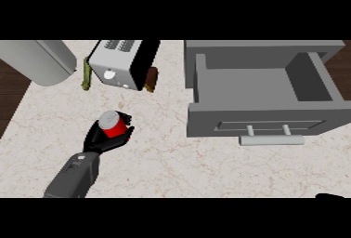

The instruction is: Pick up the can, place it into the drawer and close the drawer

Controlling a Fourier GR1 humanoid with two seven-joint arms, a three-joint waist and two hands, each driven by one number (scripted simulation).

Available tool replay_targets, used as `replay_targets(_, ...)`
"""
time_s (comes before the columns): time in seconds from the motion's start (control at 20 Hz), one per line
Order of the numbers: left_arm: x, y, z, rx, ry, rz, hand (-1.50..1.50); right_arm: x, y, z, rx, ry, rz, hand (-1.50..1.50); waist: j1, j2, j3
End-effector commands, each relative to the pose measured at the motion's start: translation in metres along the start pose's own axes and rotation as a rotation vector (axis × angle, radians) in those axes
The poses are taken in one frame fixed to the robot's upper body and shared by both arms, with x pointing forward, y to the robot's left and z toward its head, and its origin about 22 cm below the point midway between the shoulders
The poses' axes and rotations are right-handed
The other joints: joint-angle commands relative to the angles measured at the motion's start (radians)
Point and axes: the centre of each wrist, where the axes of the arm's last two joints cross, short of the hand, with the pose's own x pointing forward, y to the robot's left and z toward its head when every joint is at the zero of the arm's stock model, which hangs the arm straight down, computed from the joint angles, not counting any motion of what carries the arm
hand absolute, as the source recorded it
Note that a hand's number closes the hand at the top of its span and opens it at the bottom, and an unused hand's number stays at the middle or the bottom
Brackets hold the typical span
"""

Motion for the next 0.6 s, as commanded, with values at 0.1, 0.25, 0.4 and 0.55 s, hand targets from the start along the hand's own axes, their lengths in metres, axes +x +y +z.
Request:
replay_targets(0.1, 0.010, -0.035, -0.024, -0.056, -0.029, 0.024, 1.50, 0.002, 0.006, -0.015, -0.007, -0.006, 0.007, -1.50, 0.002, 0.000, 0.000)
replay_targets(0.25, 0.026, -0.026, -0.037, 0.047, -0.049, 0.048, 1.50, -0.007, -0.005, -0.005, -0.003, -0.011, 0.021, -1.50, 0.001, 0.000, 0.000)
replay_targets(0.4, 0.025, -0.023, -0.036, 0.187, -0.057, 0.027, 1.50, -0.001, 0.000, 0.007, -0.014, -0.018, 0.008, -1.50, -0.009, 0.003, 0.000)
replay_targets(0.55, 0.013, -0.047, -0.030, 0.150, -0.083, 0.050, 1.50, 0.006, 0.000, -0.021, -0.016, -0.023, 0.025, -1.50, 0.008, -0.002, 0.001)
